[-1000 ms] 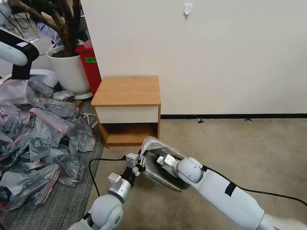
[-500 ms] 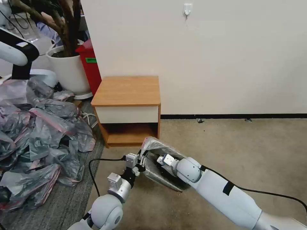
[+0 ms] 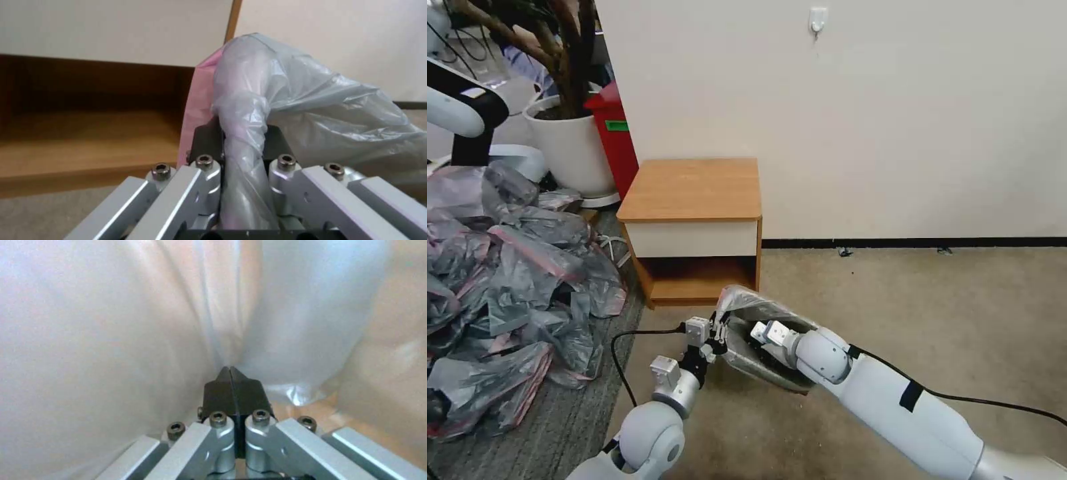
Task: Pick up the garbage bag from the table and place it over the trash can.
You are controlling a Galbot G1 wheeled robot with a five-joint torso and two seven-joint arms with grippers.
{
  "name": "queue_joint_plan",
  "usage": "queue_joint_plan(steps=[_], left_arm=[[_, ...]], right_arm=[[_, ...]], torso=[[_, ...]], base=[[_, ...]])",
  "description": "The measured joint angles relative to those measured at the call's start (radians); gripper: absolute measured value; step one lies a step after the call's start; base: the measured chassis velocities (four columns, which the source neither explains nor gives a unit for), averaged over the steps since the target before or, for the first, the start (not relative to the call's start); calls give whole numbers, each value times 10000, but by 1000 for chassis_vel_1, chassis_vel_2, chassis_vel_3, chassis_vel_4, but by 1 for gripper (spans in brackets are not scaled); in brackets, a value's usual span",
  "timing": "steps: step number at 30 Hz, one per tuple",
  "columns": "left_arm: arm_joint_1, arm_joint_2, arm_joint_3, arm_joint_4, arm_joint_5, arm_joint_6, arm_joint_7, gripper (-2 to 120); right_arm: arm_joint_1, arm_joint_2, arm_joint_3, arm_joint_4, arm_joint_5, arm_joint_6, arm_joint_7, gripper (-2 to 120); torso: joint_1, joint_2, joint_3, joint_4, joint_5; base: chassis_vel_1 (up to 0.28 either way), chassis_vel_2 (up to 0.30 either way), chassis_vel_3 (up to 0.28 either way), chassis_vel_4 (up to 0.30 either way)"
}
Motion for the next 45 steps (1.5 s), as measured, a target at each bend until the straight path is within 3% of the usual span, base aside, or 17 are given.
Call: queue_joint_plan(steps=[13, 19, 22, 24, 25, 29, 30, 32, 36, 43, 45], left_arm=[[-118, -6, -69, 151, -863, 114, -432, 9], [-217, -5, -168, 247, -1713, 207, -792, 9], [-224, 1, -214, 152, -2296, 332, -1067, 9], [-225, 0, -283, -24, -2911, 482, -1380, 9], [-225, 0, -283, -24, -2911, 482, -1380, 9], [-135, -75, -486, -402, -4187, 753, -2031, 9], [-135, -75, -486, -402, -4187, 753, -2031, 9], [-2, -43, -584, -496, -4499, 839, -2161, 9], [154, -29, -671, -555, -4649, 887, -2185, 9], [291, -141, -685, -471, -4646, 888, -2203, 9], [309, -165, -684, -432, -4600, 893, -2239, 9]], right_arm=[[-11, -908, 407, 2037, 256, 24, -5, 0], [-448, -1855, 1383, 3366, 931, 175, 55, 0], [-962, -2338, 2137, 4027, 1299, 733, 525, 0], [-1655, -2775, 2824, 4654, 1765, 1438, 1686, 0], [-1655, -2775, 2824, 4654, 1765, 1438, 1686, 0], [-3096, -2697, 4020, 5493, 2123, 2250, 3788, 0], [-3096, -2697, 4020, 5493, 2123, 2250, 3788, 0], [-3847, -2343, 4844, 5751, 2045, 2766, 4640, 10], [-4593, -1977, 5666, 5955, 2018, 3743, 5350, 24], [-5523, -1551, 6401, 6177, 1746, 5154, 5558, 45], [-5962, -1357, 6623, 6274, 1484, 5477, 5551, 58]], torso=[[0, 0, 0, 0, 0], [0, 0, 0, 0, 1], [1, 0, 0, 0, 1], [0, 0, -1, -2, -1], [0, 0, -1, -2, -1], [0, 0, -1, -3, 1], [0, 0, -1, -3, 1], [0, 0, 0, -2, 0], [0, 1, 0, 0, 1], [1, 0, 0, 0, -1], [0, 0, -1, -1, -1]], base=[[0, 0, 0, 0], [0, 0, 0, 0], [0, 0, 0, 0], [0, 0, 0, 0], [0, 0, 0, 0], [0, 0, 0, 0], [0, 0, 0, 0], [0, 0, 0, 0], [0, 0, 0, 0], [0, 0, 0, 0], [0, 0, 0, 0]])
